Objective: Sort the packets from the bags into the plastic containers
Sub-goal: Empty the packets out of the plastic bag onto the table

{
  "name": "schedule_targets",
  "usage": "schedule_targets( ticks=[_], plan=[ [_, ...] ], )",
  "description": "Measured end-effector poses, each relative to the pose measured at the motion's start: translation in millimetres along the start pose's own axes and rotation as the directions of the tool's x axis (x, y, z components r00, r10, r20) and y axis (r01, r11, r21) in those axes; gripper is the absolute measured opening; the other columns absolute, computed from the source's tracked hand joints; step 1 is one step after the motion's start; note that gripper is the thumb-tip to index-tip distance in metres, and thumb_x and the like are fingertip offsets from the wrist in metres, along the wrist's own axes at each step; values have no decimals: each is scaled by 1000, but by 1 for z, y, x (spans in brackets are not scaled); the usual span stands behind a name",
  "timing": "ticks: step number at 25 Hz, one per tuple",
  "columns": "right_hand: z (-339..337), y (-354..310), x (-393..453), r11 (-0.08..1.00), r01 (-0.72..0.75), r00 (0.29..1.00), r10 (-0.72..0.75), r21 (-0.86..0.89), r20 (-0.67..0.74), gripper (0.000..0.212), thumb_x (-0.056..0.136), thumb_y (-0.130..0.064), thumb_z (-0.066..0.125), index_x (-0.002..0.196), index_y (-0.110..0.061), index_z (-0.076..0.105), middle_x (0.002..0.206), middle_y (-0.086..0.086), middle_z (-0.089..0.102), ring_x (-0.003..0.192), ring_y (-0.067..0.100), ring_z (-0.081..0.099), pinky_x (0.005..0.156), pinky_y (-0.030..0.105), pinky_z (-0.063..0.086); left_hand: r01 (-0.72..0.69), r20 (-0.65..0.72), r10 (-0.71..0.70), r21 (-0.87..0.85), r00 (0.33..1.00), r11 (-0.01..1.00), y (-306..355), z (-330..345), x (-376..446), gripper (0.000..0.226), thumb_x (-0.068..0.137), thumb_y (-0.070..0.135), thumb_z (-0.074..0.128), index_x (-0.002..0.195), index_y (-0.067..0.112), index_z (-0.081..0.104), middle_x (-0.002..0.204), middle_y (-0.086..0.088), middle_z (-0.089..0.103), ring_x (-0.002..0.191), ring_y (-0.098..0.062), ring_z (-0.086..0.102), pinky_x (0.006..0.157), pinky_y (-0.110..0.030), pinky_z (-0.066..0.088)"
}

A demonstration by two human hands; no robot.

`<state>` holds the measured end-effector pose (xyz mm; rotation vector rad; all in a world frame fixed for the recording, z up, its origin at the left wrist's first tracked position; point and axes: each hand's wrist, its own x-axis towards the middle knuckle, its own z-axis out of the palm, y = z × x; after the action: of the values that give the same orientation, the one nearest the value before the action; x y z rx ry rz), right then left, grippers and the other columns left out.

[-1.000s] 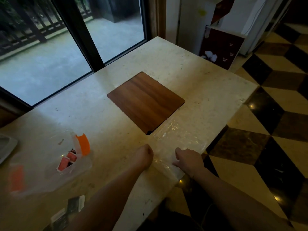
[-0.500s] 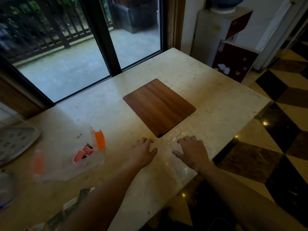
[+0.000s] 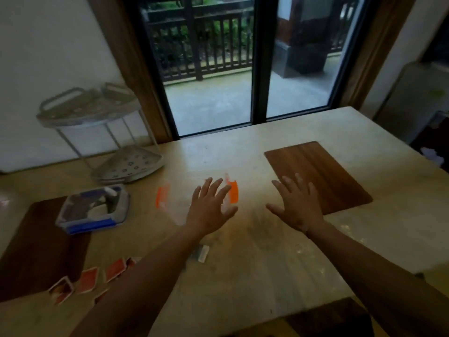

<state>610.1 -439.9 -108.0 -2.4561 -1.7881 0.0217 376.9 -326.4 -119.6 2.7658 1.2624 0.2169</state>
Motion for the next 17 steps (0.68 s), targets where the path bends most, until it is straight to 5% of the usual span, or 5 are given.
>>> schedule_targets(
  ticks=[9, 17],
  plan=[
    [0, -201, 8, 953, 302, 953, -302, 25, -15, 75, 85, -72, 34, 149, -36, 20, 161, 1, 18, 149, 30, 5, 118, 57, 10, 331, -50, -330, 7, 943, 944, -162, -49, -150, 70, 87, 69, 38, 147, 38, 23, 162, 3, 14, 150, -23, 6, 118, -54, 15],
    [23, -347, -31, 889, 453, 887, -457, 68, 69, 74, 84, -75, 34, 148, -39, 20, 161, 0, 18, 149, 29, 8, 117, 57, 13, 568, -100, -564, 11, 820, 823, -259, -66, -293, 73, 83, 69, 38, 147, 35, 33, 158, 4, 28, 147, -21, 18, 117, -49, 18]
  ],
)
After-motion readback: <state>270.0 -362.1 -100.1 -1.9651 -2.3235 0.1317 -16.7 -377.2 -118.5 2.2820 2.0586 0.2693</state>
